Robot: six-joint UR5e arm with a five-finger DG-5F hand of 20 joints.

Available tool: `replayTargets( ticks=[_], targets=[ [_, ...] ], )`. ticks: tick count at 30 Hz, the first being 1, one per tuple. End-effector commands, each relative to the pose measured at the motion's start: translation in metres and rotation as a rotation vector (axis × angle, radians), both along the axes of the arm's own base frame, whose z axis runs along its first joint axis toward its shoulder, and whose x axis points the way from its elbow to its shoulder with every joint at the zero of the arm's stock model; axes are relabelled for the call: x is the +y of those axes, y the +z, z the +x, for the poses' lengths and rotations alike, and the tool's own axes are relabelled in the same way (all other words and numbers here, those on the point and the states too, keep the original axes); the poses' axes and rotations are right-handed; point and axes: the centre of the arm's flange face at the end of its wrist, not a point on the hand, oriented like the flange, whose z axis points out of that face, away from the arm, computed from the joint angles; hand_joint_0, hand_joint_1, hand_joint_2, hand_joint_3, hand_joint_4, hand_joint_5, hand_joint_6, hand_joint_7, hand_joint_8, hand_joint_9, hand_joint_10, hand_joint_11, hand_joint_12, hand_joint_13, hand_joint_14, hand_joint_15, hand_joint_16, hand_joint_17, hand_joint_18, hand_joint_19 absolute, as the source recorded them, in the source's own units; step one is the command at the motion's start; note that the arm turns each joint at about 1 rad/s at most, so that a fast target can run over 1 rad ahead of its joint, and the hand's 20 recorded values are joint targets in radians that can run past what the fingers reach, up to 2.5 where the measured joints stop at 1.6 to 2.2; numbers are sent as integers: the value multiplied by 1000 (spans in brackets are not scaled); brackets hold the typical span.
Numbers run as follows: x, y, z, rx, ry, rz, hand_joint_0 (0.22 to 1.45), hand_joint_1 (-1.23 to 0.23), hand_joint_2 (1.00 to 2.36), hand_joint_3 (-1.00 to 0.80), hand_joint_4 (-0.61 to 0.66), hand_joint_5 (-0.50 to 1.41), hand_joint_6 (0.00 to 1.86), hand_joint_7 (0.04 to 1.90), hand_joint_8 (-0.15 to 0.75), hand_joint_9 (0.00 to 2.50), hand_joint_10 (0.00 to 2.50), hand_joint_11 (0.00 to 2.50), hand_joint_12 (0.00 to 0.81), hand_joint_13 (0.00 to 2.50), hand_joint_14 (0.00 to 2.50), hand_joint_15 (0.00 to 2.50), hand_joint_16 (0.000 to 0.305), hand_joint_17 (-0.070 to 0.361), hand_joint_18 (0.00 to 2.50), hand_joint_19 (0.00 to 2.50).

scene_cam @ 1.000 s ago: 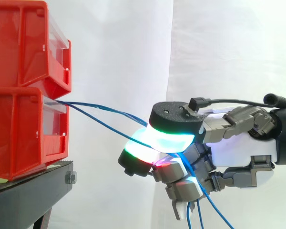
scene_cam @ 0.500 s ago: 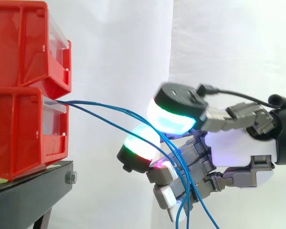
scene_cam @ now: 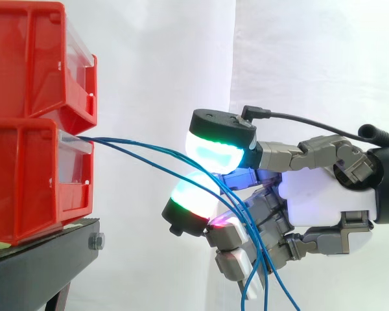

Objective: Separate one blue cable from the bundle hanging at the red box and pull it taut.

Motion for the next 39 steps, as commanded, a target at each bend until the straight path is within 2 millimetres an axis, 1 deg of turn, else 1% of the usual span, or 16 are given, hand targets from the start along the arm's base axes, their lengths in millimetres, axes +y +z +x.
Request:
replayTargets(
  ticks=[1, 4, 7, 11, 15, 23, 26, 31, 35, 39],
  targets=[
    [0, 0, 0, 0, 0, 2, 644, -611, 1014, -344, 172, -171, 741, 1250, 339, 1023, 24, 1272, 421, 1046, 27, 1064, 51, 116, 935, 721],
    [0, 0, 0, 0, 0, -1, 649, -669, 1015, -341, 168, -186, 775, 1209, 335, 1024, 23, 1276, 423, 1051, 27, 1066, 51, 115, 934, 719],
    [0, 0, 0, 0, 0, -1, 654, -684, 1014, -340, 170, -195, 791, 1185, 334, 1022, 22, 1298, 421, 1054, 27, 1069, 51, 115, 937, 720],
    [0, -1, 0, 2, -1, -1, 660, -682, 1012, -361, 171, -199, 796, 1170, 331, 1022, 22, 1308, 420, 1058, 26, 1072, 51, 115, 941, 716],
    [0, 0, 0, 0, -1, -1, 643, -627, 1003, -469, 171, -199, 801, 1148, 331, 1036, 22, 1296, 423, 1067, 27, 1066, 50, 114, 950, 715],
    [0, 0, 0, 2, -1, -1, 641, -624, 1002, -477, 169, -193, 798, 1165, 333, 1050, 23, 1291, 423, 1073, 27, 1064, 51, 114, 959, 714],
    [0, 0, 0, 0, -1, -1, 655, -659, 1007, -429, 161, -193, 801, 1177, 334, 1047, 23, 1306, 420, 1072, 28, 1078, 51, 114, 955, 707],
    [0, 0, 0, 2, -1, -1, 651, -685, 1019, -283, 126, -197, 837, 1195, 339, 1049, 22, 1299, 419, 1081, 28, 1075, 51, 114, 956, 714],
    [0, 0, 0, 2, -1, -1, 646, -690, 1021, -257, 120, -196, 841, 1198, 338, 1053, 24, 1300, 425, 1082, 27, 1072, 51, 114, 960, 713],
    [0, 0, 0, 2, -1, -1, 627, -696, 1026, -165, 95, -189, 852, 1246, 345, 1063, 25, 1301, 421, 1087, 28, 1076, 50, 113, 962, 711]
  ],
)
